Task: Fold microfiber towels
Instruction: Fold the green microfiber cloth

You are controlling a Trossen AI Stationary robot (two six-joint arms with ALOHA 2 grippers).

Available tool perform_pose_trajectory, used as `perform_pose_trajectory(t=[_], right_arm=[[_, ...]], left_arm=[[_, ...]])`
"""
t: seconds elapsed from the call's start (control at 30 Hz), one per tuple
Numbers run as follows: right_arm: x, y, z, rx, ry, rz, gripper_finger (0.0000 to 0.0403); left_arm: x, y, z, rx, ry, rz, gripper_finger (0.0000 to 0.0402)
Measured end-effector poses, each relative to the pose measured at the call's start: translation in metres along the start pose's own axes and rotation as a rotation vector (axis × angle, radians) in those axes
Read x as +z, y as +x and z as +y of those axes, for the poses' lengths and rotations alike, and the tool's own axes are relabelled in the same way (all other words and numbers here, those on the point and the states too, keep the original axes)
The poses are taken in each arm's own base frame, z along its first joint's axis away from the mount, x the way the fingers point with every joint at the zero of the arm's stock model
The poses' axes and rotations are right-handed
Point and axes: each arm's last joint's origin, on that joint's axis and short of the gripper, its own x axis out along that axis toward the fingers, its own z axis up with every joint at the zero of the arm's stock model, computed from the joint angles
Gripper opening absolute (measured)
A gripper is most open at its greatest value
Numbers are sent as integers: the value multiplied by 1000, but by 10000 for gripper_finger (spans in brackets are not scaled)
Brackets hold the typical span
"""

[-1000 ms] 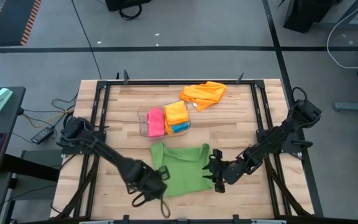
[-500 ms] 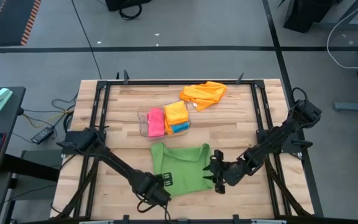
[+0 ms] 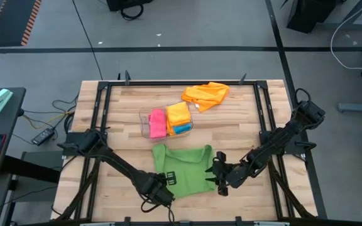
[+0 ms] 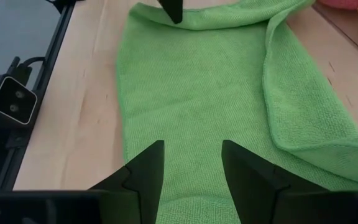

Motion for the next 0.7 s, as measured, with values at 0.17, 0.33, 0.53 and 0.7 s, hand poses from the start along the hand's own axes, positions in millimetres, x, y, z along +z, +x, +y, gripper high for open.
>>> perform_pose_trajectory(t=[0.17, 0.33, 0.53, 0.7], right_arm=[[0, 0, 0, 0, -1, 1, 170], [-3, 0, -1, -3, 5, 34, 170], [-5, 0, -3, -14, 19, 61, 170], [-5, 0, -3, -13, 19, 60, 170]], left_arm=[[-1, 0, 1, -60, -67, -46, 18], [-14, -11, 4, -324, -310, -89, 9], [-19, -40, -5, -625, -529, -6, 9], [-15, -64, -21, -886, -628, 47, 6]])
